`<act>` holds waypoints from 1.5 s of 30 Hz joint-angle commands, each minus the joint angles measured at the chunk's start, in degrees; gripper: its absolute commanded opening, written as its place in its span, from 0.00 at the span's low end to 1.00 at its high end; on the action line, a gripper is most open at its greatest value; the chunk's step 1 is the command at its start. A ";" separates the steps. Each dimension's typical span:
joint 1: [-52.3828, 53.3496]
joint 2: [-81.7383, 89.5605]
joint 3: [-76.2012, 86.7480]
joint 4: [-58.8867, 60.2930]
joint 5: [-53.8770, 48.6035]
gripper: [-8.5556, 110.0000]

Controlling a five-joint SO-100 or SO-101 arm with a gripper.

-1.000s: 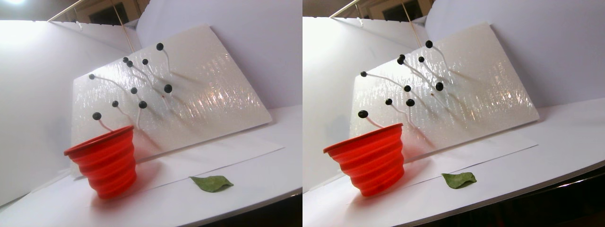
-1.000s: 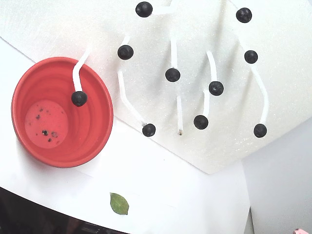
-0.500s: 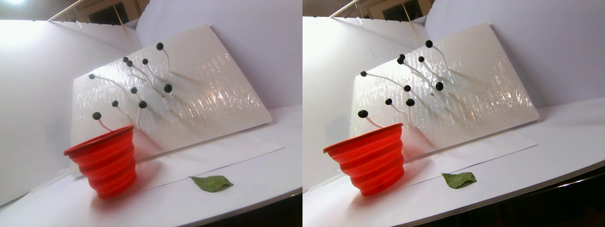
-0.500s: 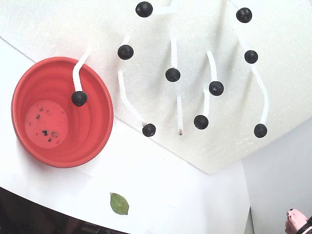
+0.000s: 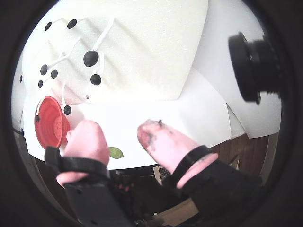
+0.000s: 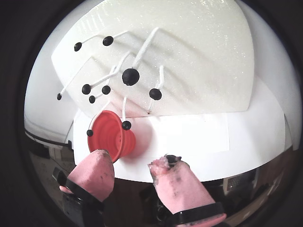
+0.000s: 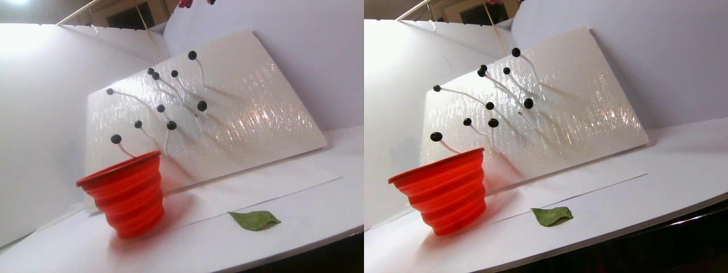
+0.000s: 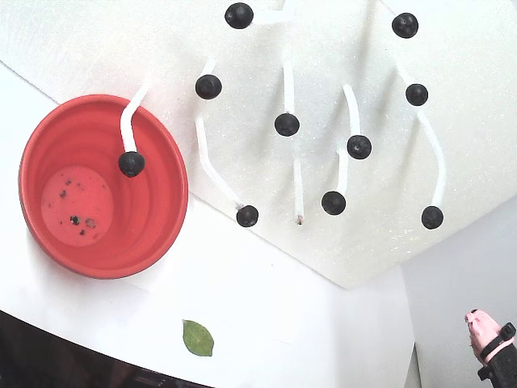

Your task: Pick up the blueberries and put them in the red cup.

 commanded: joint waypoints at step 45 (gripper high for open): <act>-3.87 -20.83 -6.68 -21.88 3.08 0.21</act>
